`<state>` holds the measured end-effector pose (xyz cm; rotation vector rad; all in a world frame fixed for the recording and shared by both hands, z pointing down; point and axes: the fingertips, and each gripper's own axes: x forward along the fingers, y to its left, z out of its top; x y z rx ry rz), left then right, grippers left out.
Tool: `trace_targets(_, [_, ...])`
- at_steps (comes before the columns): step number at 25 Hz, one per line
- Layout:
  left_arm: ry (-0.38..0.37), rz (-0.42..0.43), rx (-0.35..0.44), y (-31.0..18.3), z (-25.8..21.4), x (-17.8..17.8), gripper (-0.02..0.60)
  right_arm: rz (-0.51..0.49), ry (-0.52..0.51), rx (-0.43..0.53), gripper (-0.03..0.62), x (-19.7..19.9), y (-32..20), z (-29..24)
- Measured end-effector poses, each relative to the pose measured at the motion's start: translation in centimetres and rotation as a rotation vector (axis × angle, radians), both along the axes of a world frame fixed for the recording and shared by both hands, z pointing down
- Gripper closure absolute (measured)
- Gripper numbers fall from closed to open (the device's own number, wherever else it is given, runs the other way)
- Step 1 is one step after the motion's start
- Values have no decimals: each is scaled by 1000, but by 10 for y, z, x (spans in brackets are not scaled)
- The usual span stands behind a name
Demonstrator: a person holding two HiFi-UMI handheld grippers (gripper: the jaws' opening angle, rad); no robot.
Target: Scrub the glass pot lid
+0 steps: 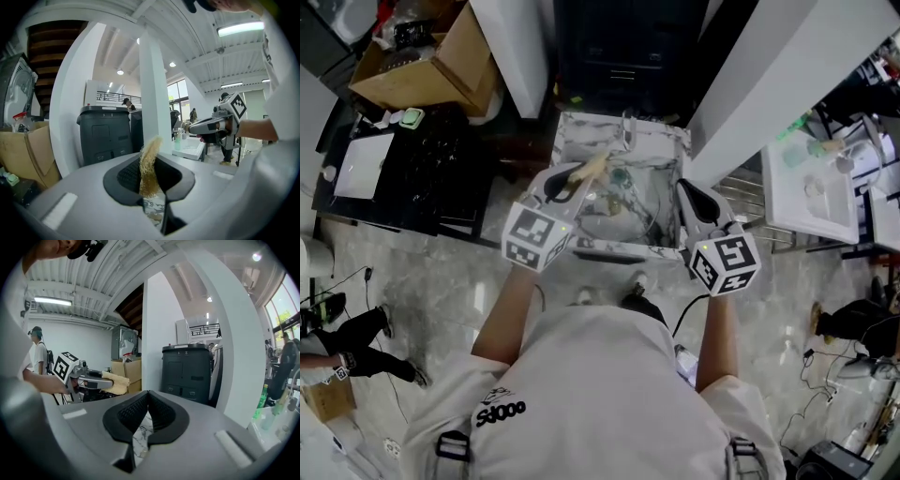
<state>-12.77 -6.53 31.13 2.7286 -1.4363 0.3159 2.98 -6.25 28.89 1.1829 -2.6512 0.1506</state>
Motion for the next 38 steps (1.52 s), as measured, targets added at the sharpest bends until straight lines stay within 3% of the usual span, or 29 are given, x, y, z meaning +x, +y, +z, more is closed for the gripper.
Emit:
trace_targets(5, [-49,-32,-13,-19,4,20,526,-44,13,4,596,17,-29,1])
trace_targets(12, [-59,-72,-80,-47,18,48,525,-93,-19,-39,597,40,-66,18])
trace_targets(16, [-108,-85,-118,-61,31,59,526,-108,-21,-48,597,52,-84,24])
trace_targets(22, [-174,-46,-204,-79,63,75,526,-141,-16,-100,591,58,-98,44])
trace_targets(26, [-207,8,-267,-88,102,73,525,-95,-2,-130,591,57,-106,65])
trace_targets(31, [-216,65,-413,-106,171,58,526,6,-5,-223,591,54,-116,94])
trace_targets(38, [-316,102,-441,-126,232,44,526,103,-2,-280,591,47,-117,125])
